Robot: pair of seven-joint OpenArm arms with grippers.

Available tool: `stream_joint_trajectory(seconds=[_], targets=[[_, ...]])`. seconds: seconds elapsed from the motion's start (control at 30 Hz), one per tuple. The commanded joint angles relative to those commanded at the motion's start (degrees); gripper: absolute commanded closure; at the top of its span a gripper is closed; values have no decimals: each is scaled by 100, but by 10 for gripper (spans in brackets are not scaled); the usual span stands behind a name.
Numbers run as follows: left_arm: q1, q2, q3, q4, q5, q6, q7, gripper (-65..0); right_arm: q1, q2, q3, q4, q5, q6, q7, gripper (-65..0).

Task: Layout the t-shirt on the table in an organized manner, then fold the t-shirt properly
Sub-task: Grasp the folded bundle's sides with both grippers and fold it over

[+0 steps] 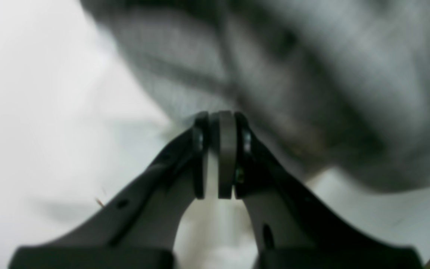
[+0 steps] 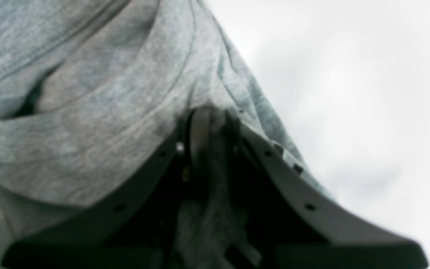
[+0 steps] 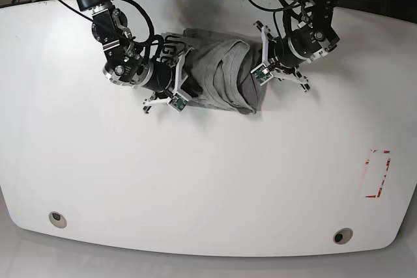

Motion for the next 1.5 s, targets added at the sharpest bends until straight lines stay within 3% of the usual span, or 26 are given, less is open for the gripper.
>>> stream_joint_trajectory(seconds=[0.27,0.57,0.7,0.93,1.23,1.5], targets=[[-264,-167,-18,-422,-9,0,-9,-32,-325,0,167,545,-9,-44,-97,-64],[-273,-70,-18,229,-18,0,-527,-32,-343,-44,730,1881,18,-44,-1037,-64],[-369,202,-18,519,-18,0,-677,-32,-237,-44,818,2207,35,-44,-1363,-64],[-378,554,9,958,-18,0,-668,-32,-97,-79,791,2171,35,-35,-1407,-64],[-105,1064,229,985,-18,0,-686,-32,123,-519,782,1556,-18,-9,-1389,-64],[211,1099,721,967,-18,0,-659,-32,246,-721,782,738,-18,-9,-976,-64]])
